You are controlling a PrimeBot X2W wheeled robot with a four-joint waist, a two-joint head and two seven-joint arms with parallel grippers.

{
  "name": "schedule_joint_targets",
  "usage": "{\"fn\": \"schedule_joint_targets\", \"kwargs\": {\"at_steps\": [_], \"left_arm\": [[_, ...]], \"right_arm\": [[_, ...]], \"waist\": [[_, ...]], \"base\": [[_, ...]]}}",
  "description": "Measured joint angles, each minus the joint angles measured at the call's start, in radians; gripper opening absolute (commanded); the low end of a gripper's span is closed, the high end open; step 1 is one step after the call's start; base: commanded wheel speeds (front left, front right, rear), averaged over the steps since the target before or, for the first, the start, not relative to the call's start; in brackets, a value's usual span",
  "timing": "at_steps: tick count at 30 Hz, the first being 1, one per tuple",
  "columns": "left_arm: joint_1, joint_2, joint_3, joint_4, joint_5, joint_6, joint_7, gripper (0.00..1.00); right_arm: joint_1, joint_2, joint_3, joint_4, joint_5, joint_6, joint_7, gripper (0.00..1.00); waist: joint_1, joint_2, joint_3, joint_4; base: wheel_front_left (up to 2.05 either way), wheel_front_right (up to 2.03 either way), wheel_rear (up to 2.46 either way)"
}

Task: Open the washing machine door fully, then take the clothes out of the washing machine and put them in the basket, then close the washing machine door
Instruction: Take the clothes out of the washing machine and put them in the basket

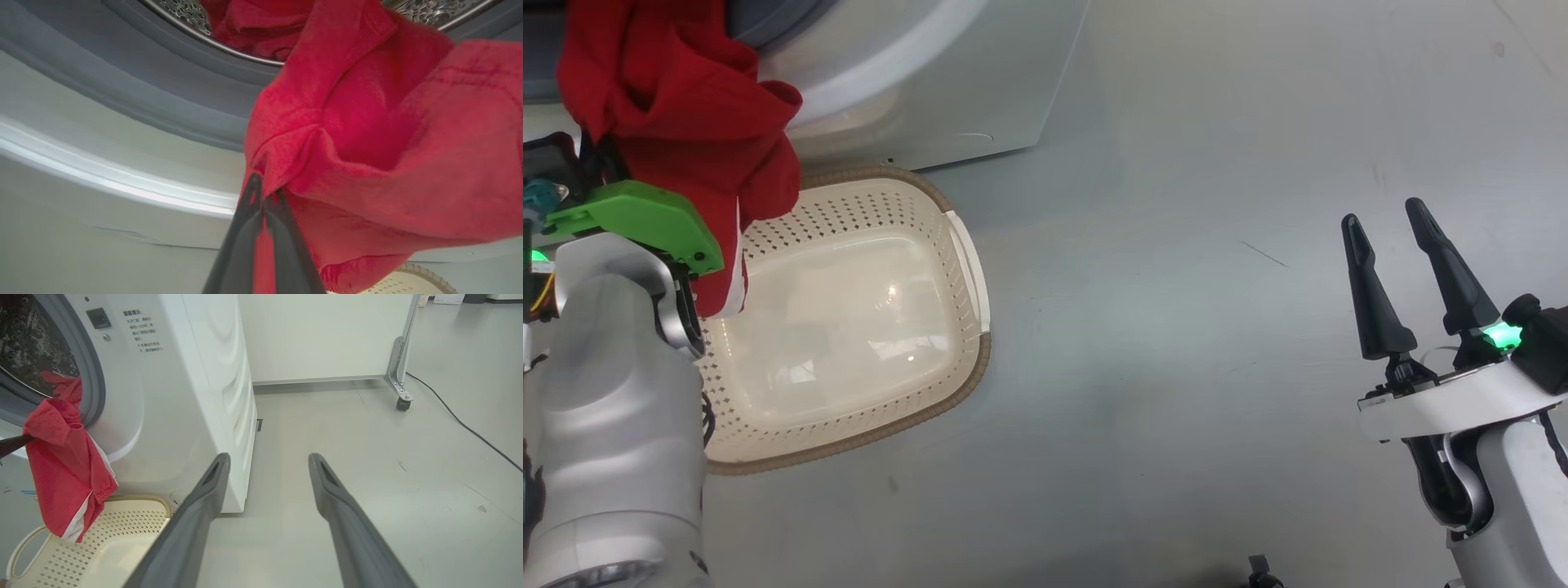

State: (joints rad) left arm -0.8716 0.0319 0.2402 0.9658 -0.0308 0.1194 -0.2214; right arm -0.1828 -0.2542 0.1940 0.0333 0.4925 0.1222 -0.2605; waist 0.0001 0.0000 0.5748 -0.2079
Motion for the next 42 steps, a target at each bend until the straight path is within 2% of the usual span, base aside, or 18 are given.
{"fn": "schedule_joint_targets", "kwargs": {"at_steps": [12, 19, 27, 42], "left_arm": [[0.063, -0.016, -0.026, -0.078, -0.012, 0.0, -0.031, 0.0], [0.122, -0.015, -0.153, -0.267, -0.136, -0.009, -0.03, 0.0], [0.261, -0.014, -0.305, -0.46, -0.249, -0.012, -0.03, 0.0], [0.478, -0.007, -0.53, -0.76, -0.306, -0.005, -0.031, 0.0]], "right_arm": [[0.008, -0.017, -0.01, 0.001, -0.01, 0.0, 0.0, 1.0], [0.028, -0.019, 0.001, 0.008, -0.022, 0.0, 0.0, 1.0], [0.072, -0.019, 0.006, 0.021, -0.04, 0.0, 0.0, 1.0], [0.138, 0.006, 0.026, 0.036, -0.066, 0.0, 0.0, 1.0]], "waist": [[0.0, 0.0, -0.048, 0.065], [0.0, 0.0, -0.099, 0.102], [0.0, 0.0, -0.169, 0.145], [-0.0001, 0.0, -0.301, 0.22]], "base": [[0.0, 0.0, 0.0], [0.0, 0.0, 0.0], [0.0, 0.0, 0.0], [0.0, 0.0, 0.0]]}}
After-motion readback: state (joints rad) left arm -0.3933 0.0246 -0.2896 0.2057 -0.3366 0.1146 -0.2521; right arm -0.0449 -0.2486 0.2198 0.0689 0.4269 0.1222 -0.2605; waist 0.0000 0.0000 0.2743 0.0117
